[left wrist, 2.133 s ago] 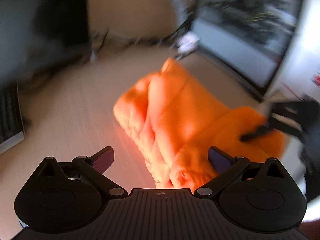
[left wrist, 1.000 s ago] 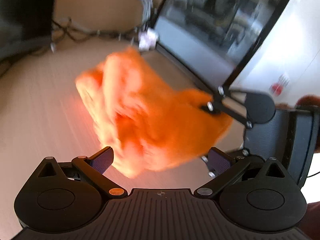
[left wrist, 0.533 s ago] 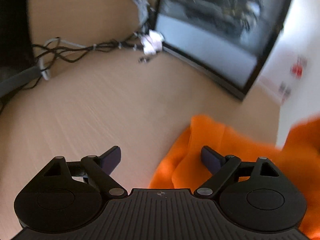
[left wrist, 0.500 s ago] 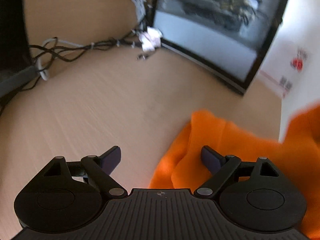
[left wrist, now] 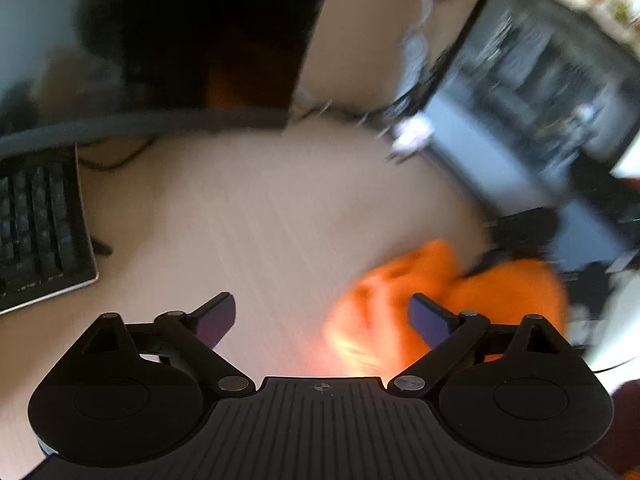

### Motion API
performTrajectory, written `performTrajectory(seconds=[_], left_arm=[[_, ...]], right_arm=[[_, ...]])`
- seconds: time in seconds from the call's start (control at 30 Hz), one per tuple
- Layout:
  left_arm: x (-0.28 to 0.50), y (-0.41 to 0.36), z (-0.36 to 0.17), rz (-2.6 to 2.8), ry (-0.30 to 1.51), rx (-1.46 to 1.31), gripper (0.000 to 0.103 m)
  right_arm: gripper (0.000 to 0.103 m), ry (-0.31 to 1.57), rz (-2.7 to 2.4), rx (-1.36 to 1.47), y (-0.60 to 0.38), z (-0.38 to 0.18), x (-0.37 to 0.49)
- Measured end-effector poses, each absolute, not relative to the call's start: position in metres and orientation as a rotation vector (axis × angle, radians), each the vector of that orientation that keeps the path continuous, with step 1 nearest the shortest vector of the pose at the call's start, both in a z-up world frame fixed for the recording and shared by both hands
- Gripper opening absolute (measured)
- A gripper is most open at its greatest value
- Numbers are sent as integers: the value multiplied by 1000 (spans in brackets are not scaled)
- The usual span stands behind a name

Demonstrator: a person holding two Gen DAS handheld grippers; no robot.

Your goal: Fold clothes

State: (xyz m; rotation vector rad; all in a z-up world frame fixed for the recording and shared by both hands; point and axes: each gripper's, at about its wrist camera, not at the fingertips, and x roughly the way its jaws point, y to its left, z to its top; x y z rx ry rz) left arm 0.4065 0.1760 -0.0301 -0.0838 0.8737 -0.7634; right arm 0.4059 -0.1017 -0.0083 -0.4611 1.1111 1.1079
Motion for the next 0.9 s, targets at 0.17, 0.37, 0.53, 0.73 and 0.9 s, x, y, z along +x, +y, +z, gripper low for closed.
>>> performTrajectory(seconds=[0.17,0.37,0.53,0.73,0.9], left_arm=[[386,141,-23,-924,821,51,103],[411,114,-24,-926,824,78,103],[446,97,-28,-869,849,58,103],[488,77,-32,-796,871,38,102],[499,73,-32,-686,853,108,102]], right_arm=[[103,1045,1037,-468,-100,16,416],[103,953,892,-363,-128,45,436],[103,967,671,-180,-152,3,473],[103,946,586,-159,-149,-53,514],[103,957,634,-141,-149,-58,507]])
